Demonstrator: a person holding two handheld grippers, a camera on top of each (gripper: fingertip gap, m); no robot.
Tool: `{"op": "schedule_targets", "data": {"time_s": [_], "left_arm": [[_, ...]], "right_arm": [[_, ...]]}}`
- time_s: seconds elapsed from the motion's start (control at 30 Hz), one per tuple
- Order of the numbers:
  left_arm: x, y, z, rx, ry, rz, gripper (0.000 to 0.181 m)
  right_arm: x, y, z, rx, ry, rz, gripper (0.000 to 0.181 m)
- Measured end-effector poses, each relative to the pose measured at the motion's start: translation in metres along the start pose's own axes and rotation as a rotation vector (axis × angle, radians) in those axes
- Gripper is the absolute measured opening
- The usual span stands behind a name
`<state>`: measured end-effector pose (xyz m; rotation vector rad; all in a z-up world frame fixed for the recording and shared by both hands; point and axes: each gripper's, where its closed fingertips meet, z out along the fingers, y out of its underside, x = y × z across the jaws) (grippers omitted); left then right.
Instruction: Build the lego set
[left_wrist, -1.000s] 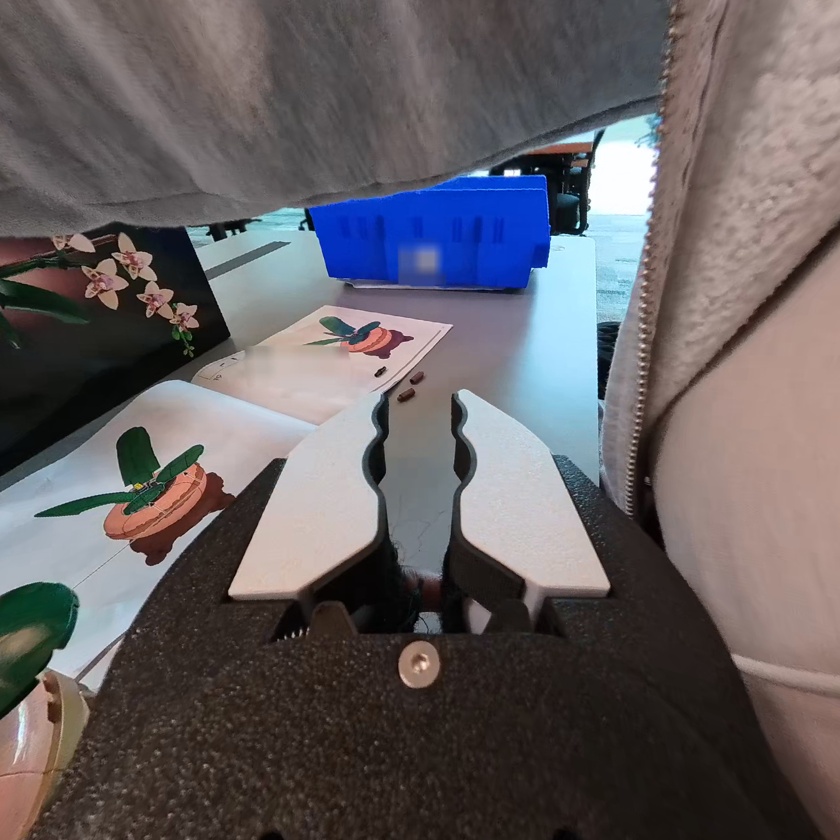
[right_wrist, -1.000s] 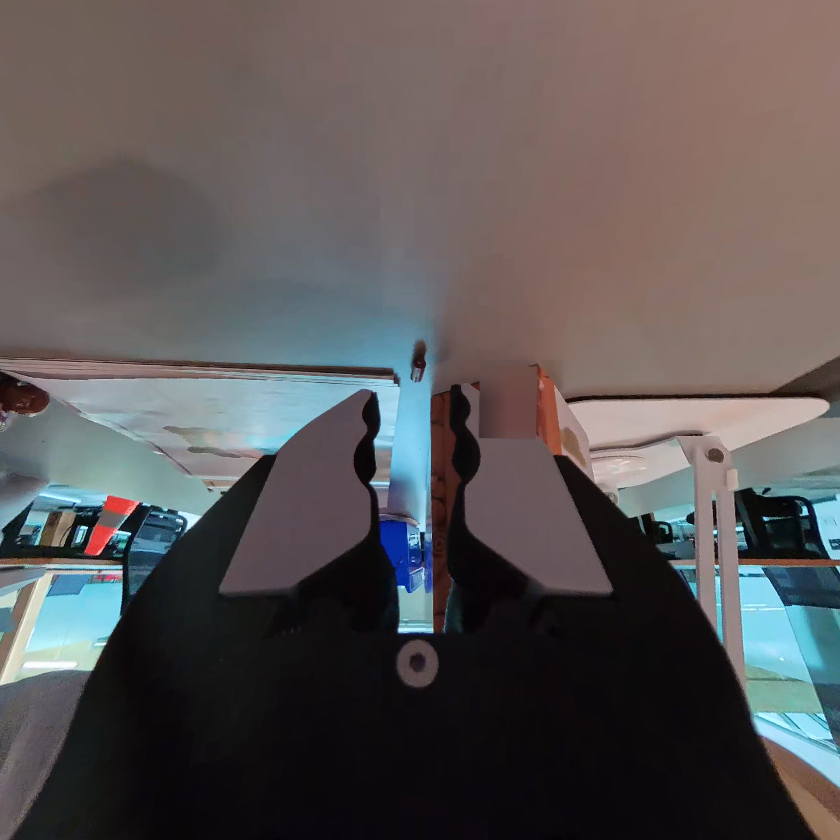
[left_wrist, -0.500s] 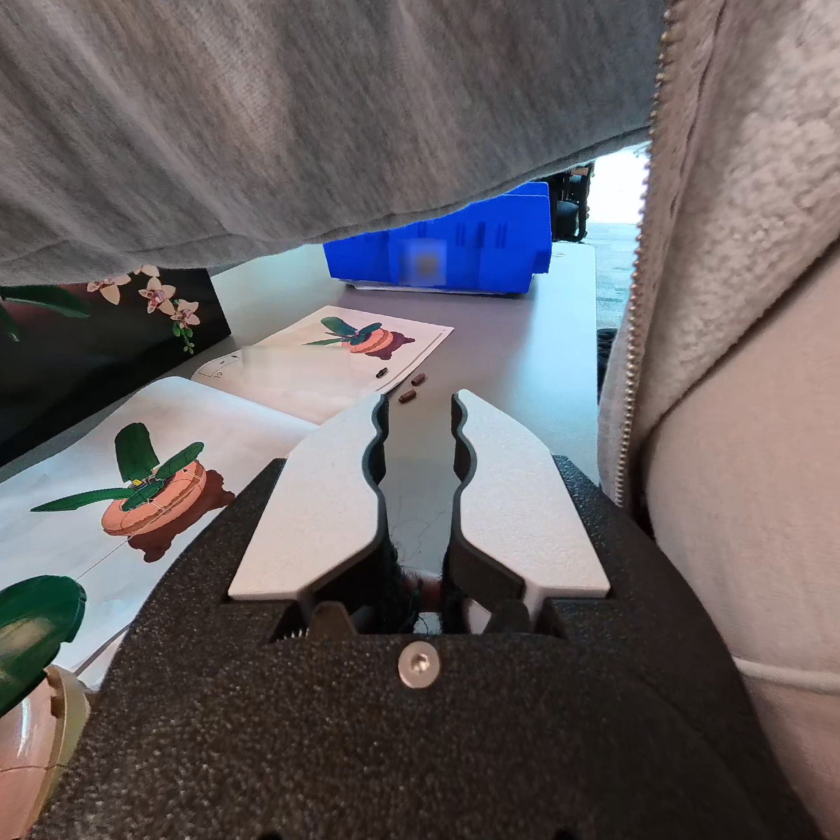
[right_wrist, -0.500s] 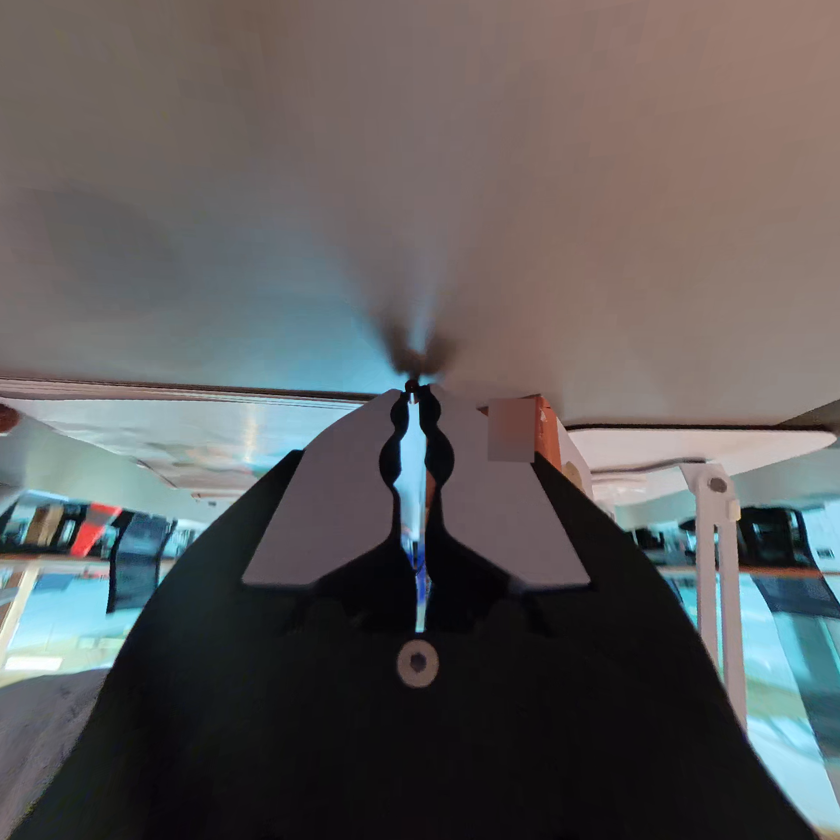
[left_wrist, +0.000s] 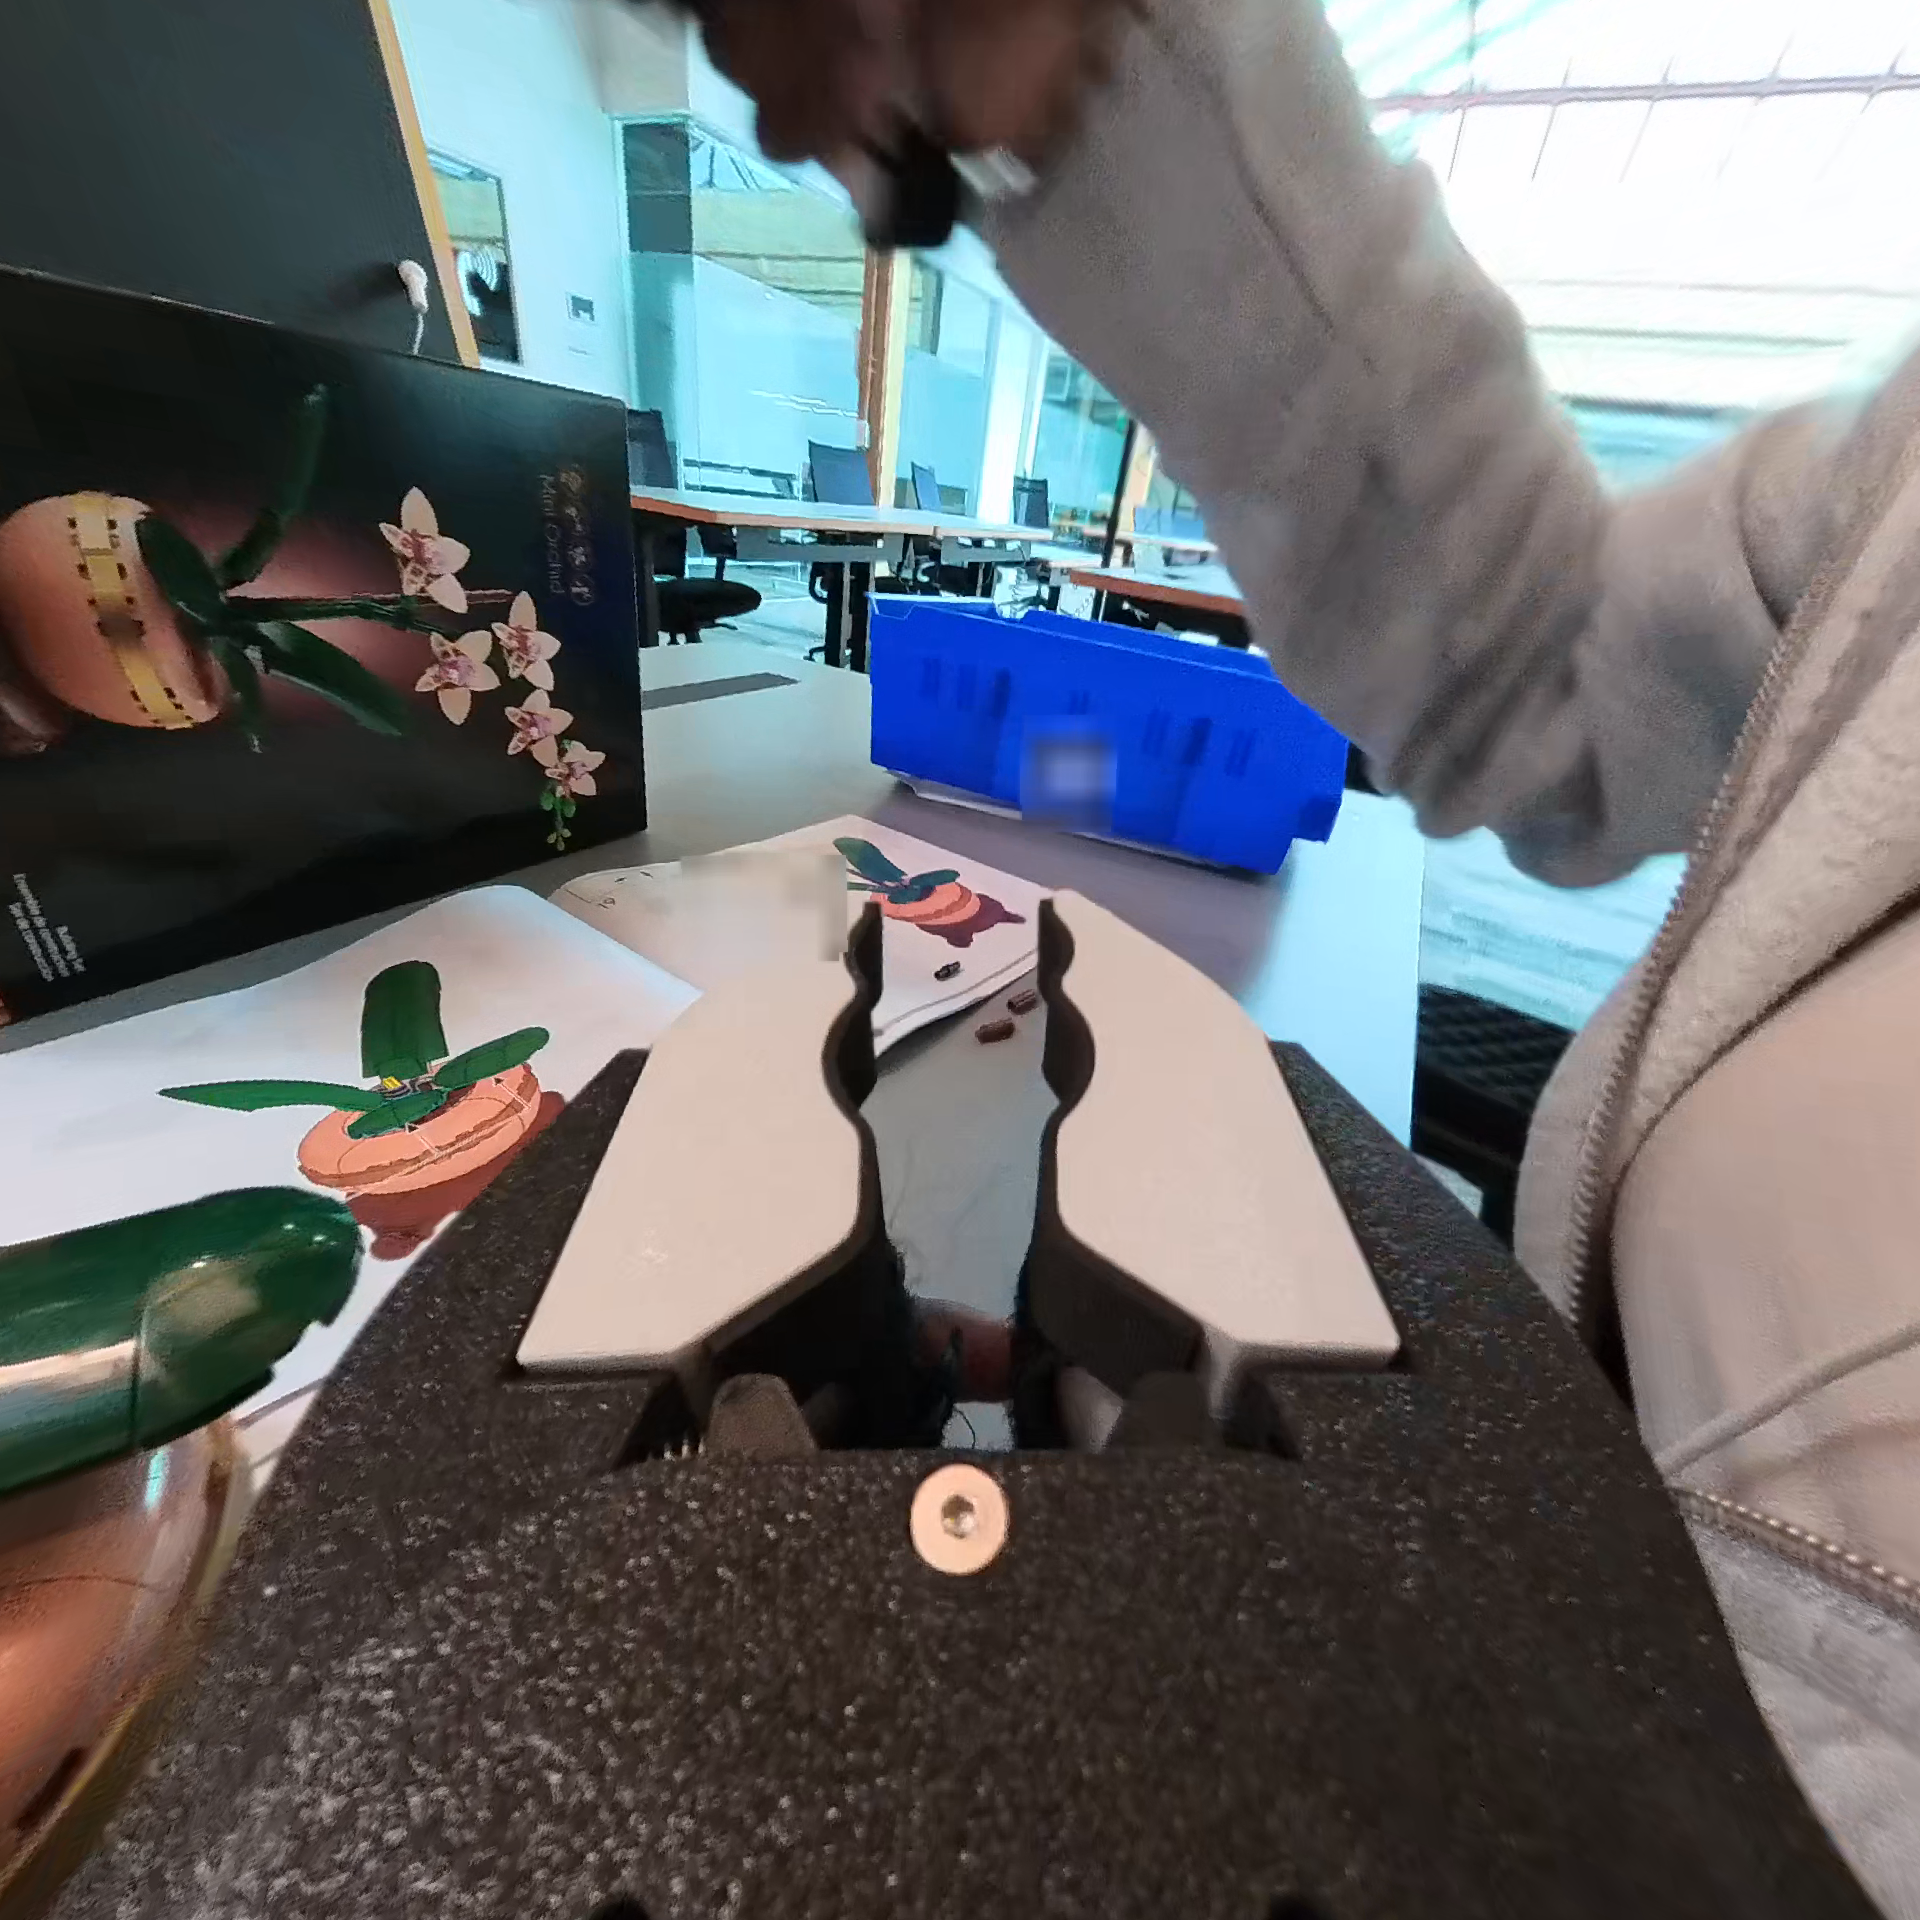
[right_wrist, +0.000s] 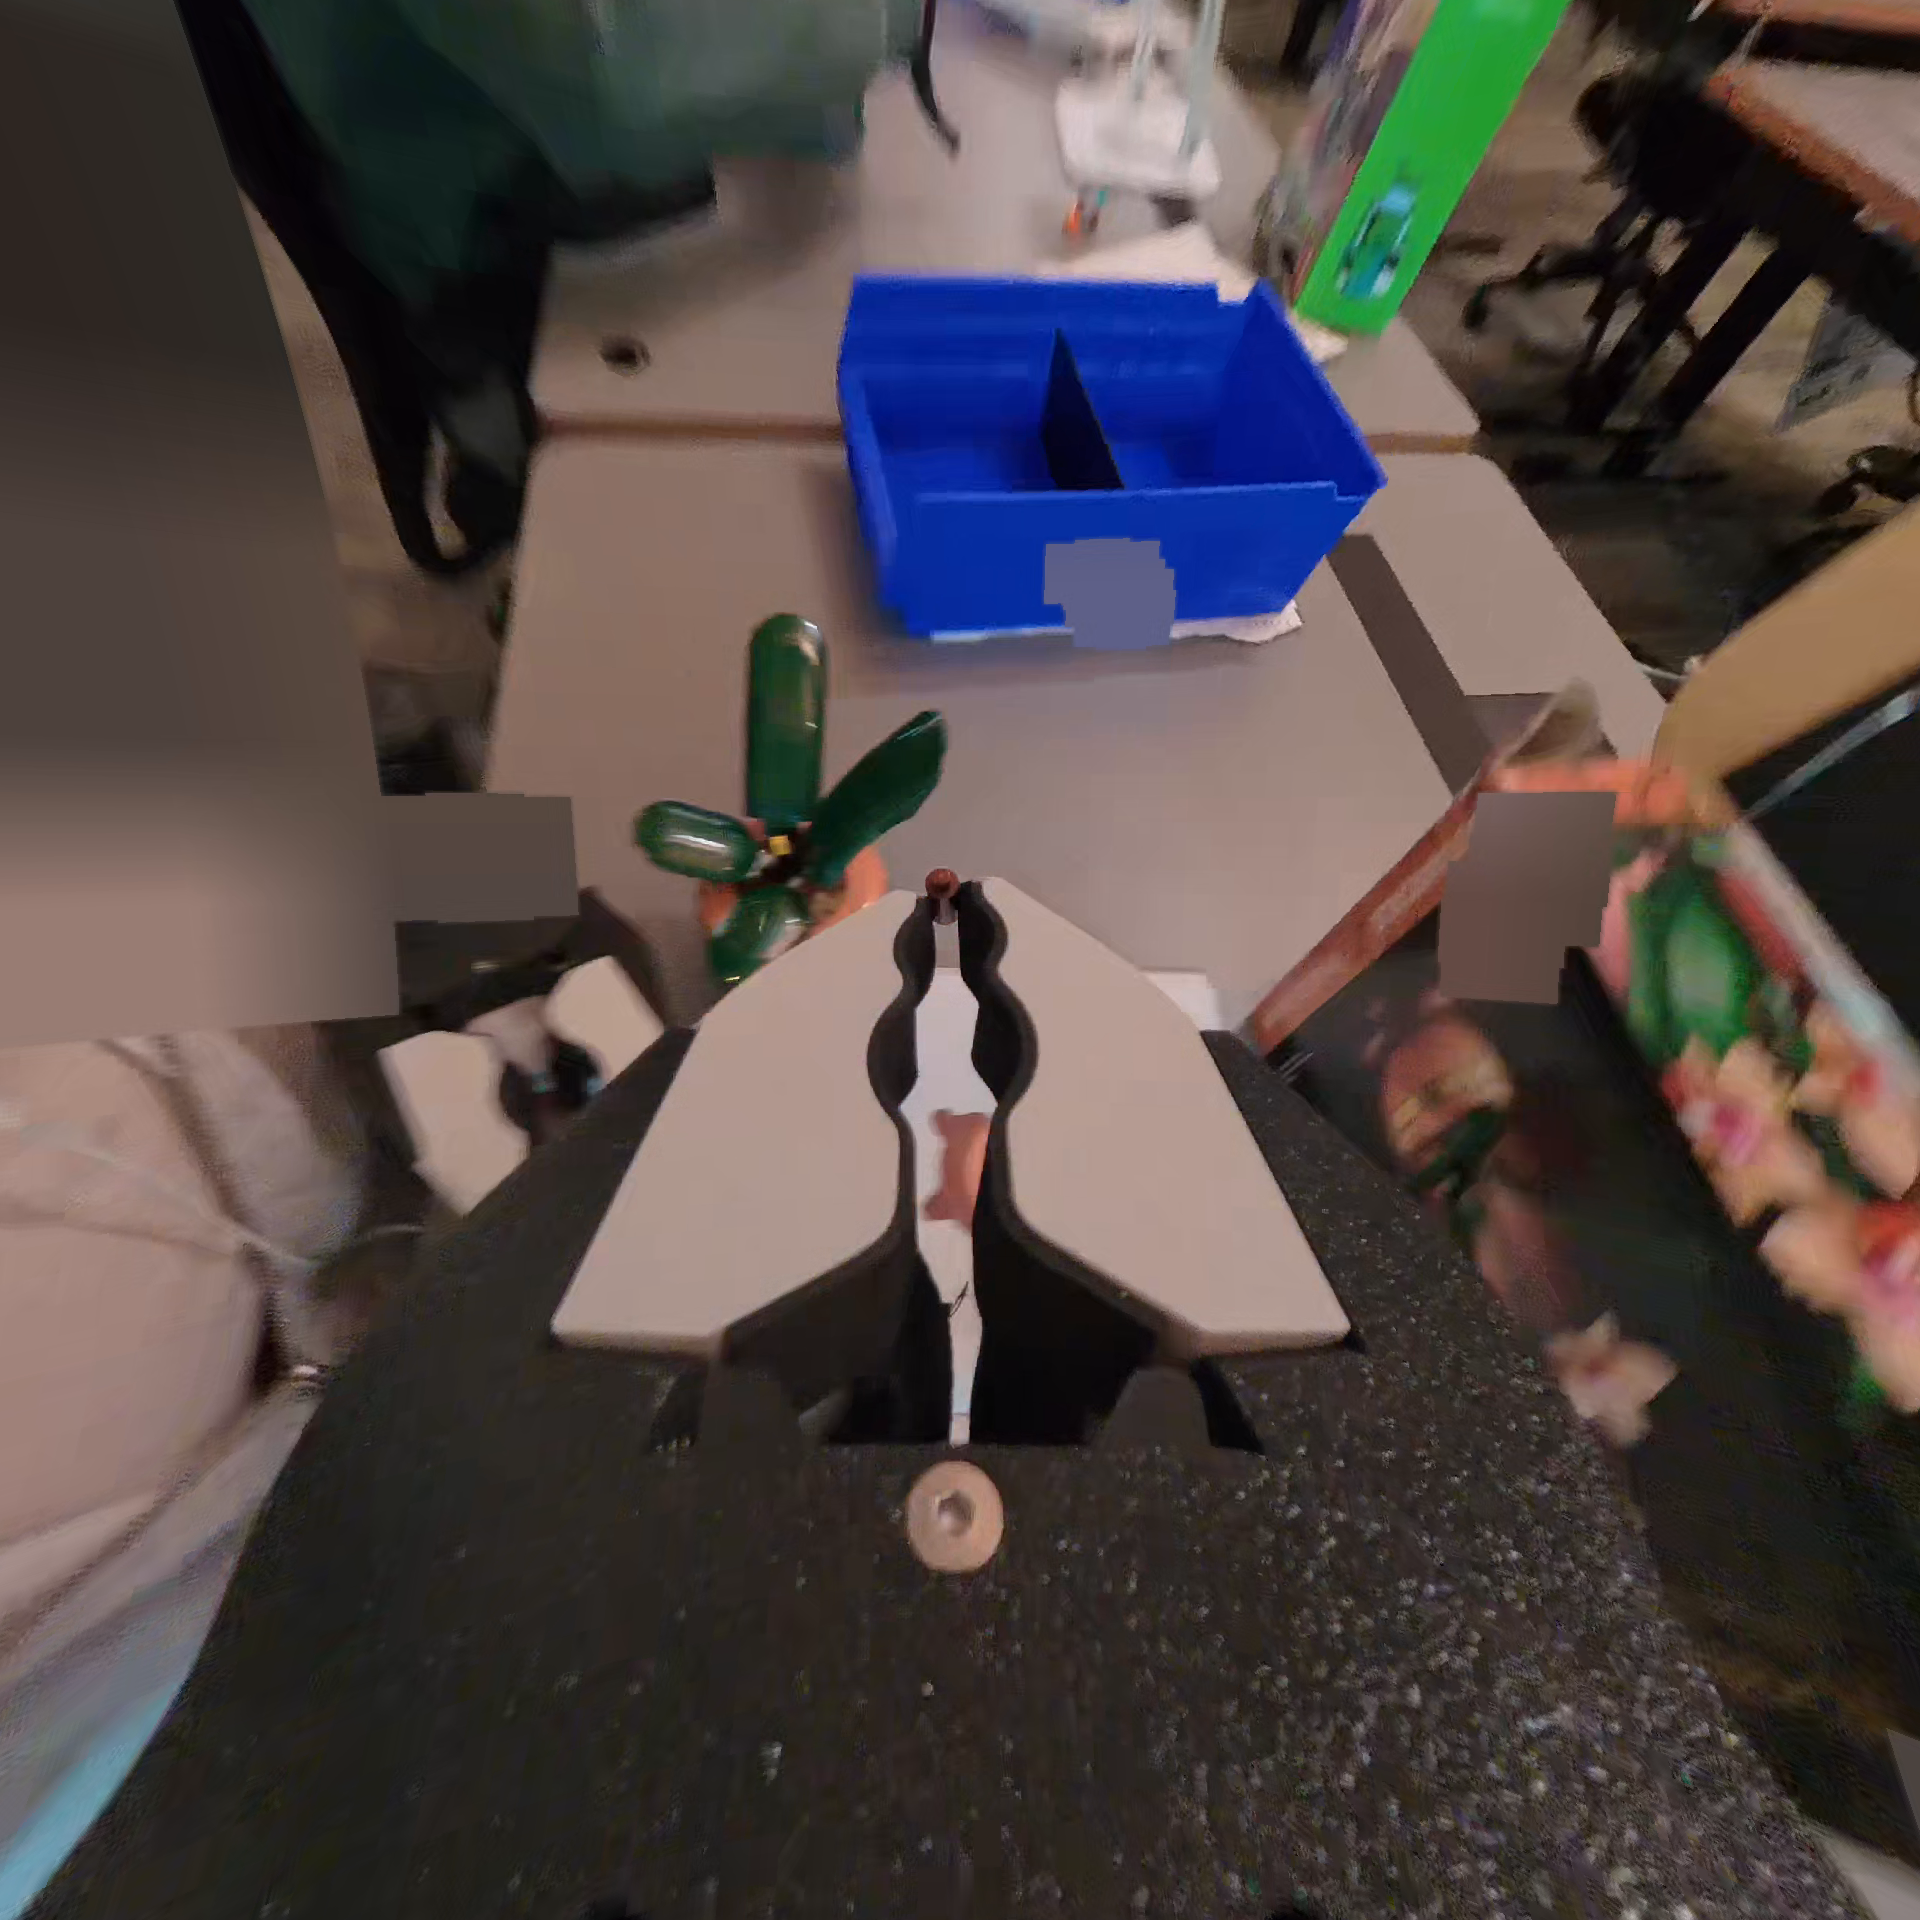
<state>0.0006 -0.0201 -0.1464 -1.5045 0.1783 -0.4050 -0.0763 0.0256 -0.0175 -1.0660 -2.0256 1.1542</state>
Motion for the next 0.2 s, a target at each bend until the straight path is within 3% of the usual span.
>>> {"op": "schedule_targets", "data": {"time_s": [0.1, 0.2], "left_arm": [[0.004, -0.001, 0.007, 0.016, 0.013, -0.033, 0.029], [0.002, -0.008, 0.018, 0.051, -0.019, -0.014, 0.03]], "right_arm": [[-0.033, 0.034, -0.041, 0.273, -0.01, 0.18, 0.004], [-0.047, 0.058, -0.069, 0.636, -0.1, 0.553, 0.004]]}}
